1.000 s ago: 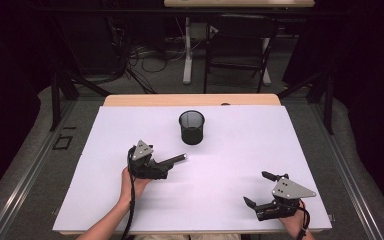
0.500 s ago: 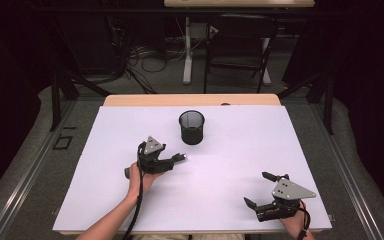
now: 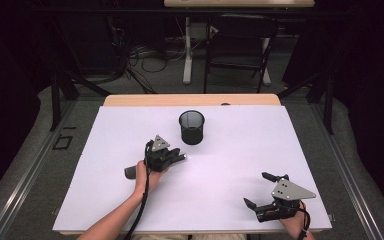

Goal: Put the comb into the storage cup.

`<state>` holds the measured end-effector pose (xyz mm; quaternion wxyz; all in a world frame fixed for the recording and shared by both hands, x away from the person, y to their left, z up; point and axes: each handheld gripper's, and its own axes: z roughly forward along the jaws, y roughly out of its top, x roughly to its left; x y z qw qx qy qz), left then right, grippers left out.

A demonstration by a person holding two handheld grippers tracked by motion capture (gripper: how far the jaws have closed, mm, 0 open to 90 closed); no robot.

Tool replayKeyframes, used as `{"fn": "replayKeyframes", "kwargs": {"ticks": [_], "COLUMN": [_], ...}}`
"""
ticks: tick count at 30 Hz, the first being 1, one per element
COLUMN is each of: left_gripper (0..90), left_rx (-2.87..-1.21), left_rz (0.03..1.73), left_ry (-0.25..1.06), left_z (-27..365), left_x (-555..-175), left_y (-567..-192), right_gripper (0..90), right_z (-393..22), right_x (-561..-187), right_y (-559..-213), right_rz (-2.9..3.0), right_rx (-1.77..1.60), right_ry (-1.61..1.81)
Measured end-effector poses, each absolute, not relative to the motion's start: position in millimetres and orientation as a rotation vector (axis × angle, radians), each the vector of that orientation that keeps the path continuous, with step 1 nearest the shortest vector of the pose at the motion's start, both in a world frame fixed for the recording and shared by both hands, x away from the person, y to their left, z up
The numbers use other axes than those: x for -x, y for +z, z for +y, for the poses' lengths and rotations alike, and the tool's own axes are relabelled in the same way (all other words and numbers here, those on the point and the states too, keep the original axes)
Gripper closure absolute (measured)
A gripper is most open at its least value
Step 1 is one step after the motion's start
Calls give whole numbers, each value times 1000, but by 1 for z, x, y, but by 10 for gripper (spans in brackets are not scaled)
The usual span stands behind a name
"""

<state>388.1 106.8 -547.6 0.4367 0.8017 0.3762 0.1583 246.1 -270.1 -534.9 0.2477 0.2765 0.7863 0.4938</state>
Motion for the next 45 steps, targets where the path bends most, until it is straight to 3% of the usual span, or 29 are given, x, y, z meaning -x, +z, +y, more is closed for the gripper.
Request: {"fn": "replayKeyframes", "kwargs": {"ticks": [45], "left_gripper": [899], "left_rx": [-2157], "left_rz": [878], "left_ry": [314], "left_z": [84], "left_x": [-389], "left_y": [-560], "right_gripper": [1], "right_z": [-271], "right_x": [-243], "right_y": [-533], "right_rz": [2137], "right_rx": [-745], "right_ry": [1347]}}
